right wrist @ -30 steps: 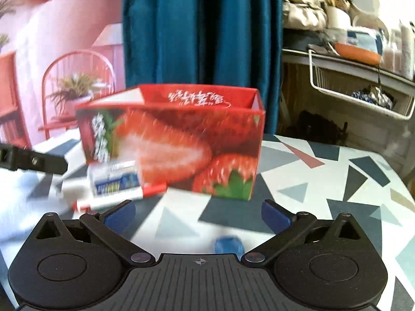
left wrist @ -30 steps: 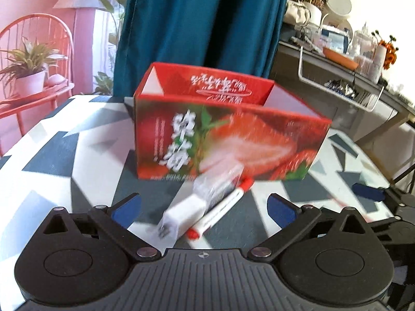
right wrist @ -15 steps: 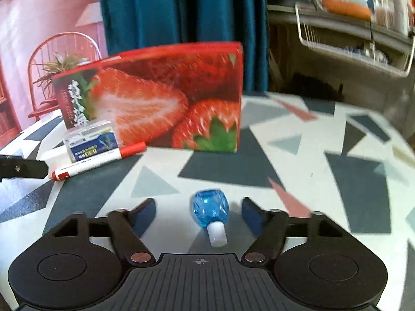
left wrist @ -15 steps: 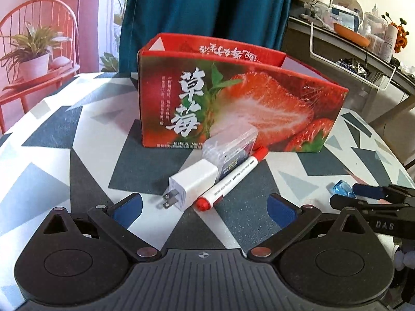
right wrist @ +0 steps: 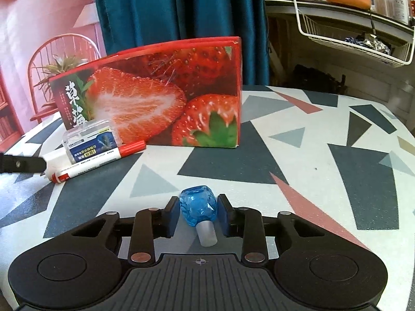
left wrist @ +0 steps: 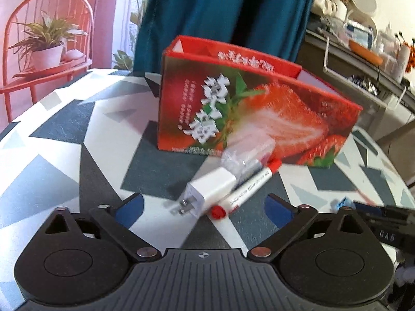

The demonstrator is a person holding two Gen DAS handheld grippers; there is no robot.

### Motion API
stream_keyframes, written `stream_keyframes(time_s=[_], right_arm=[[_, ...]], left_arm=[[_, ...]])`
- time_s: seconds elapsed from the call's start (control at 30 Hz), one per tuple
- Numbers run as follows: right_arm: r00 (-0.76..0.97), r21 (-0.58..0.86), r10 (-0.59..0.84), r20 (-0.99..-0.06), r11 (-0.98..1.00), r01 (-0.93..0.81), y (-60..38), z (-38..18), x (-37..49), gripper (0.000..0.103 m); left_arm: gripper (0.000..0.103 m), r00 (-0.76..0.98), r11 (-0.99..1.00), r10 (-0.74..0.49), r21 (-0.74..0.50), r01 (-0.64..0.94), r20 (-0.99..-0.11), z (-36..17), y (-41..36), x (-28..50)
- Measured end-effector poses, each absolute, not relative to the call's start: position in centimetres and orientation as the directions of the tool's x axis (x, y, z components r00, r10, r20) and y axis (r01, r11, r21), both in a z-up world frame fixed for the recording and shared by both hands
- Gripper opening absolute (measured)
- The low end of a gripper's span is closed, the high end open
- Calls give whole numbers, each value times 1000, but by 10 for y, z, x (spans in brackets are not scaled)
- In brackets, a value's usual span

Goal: Organize rigid objects
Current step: 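Close the left gripper on the white charger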

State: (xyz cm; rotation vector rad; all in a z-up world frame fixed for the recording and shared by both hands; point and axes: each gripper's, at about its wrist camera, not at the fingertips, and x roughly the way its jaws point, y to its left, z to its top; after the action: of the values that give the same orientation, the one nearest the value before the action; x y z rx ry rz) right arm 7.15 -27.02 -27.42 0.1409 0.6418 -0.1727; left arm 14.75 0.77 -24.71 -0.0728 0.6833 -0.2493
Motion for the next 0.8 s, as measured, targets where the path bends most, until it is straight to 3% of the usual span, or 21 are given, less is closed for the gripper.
stream_keyframes(time_s=[0.17, 0.43, 0.5, 0.53, 0.57, 0.8], right_arm=[[790, 75, -111, -603, 978, 195, -269, -275, 73, 29], [797, 122, -82, -599, 974, 192, -276, -275, 71, 29], [797, 126, -79, -598, 973, 191, -276, -275, 71, 30], [798, 127, -78, -598, 973, 191, -276, -275, 71, 30], [798, 128, -77, -598, 973, 190, -276, -275, 71, 30], [798, 133, -75, -598, 973, 191, -277, -275, 71, 30]], left_arm=[[72, 748, 969, -245, -172, 176, -617, -249, 14, 159], [62, 726, 951, -308, -199, 235, -615, -260, 12, 180], [47, 714, 949, -316, -191, 252, -625, -263, 10, 180], [33, 706, 948, -315, -184, 258, -634, -265, 7, 180], [28, 707, 949, -311, -175, 261, -635, -265, 7, 179], [24, 738, 969, -243, -129, 209, -630, -265, 12, 172]])
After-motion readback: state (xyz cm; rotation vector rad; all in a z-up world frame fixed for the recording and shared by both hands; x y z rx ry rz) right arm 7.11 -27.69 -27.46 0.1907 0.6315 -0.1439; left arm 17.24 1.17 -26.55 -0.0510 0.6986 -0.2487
